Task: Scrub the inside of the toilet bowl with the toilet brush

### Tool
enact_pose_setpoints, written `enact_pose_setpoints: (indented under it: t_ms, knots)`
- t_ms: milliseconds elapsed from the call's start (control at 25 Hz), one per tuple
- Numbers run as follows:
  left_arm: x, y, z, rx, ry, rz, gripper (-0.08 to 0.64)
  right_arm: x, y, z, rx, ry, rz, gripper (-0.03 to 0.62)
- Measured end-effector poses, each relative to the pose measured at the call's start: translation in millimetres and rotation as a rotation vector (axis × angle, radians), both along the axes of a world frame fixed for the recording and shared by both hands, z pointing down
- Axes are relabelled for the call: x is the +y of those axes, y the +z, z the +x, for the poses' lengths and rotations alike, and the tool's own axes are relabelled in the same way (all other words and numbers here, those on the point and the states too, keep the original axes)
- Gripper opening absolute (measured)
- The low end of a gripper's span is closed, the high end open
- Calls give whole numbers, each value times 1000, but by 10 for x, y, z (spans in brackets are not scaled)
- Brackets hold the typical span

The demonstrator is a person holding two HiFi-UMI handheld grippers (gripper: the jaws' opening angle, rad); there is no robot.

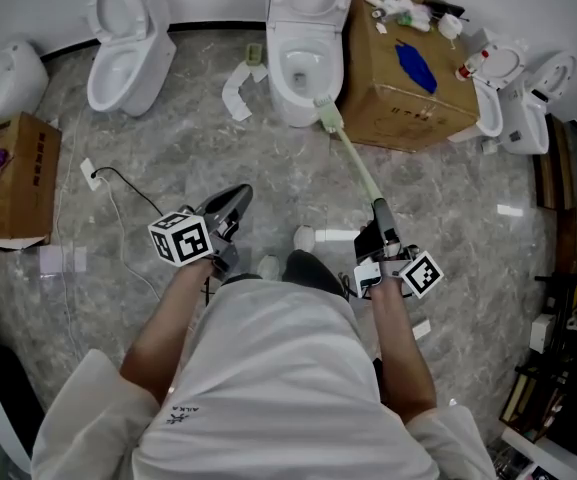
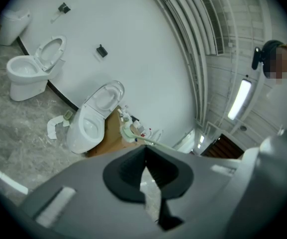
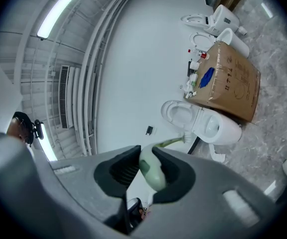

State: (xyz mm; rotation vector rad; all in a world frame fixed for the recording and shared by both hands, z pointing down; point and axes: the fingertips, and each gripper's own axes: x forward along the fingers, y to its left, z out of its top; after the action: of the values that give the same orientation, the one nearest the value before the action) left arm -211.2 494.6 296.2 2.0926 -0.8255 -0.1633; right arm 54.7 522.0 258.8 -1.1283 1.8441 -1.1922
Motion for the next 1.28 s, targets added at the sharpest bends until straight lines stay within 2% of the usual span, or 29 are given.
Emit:
enact_pose_setpoints:
  t_ms: [200,440,680,1080,1280]
  knots:
    - [-56,8,6,10,-20,1,-8,-118,61,12,-10,-9,-3,64]
    - [-354,79,54,-5,-43,5,-7,-512,172,96,-21,-28,-11,64]
    - [-906,98,298,-47,-31,6,-6,-1125,225,322,-28,-46,-19,64]
    - [-1899,-9,731,-28,-66,-5,-6,-2215,224,708,-42,-90,-25,64]
    - [-2322,0,993,-43,-57,-10,-8,-2709,240,851,-30,-123,-35,66]
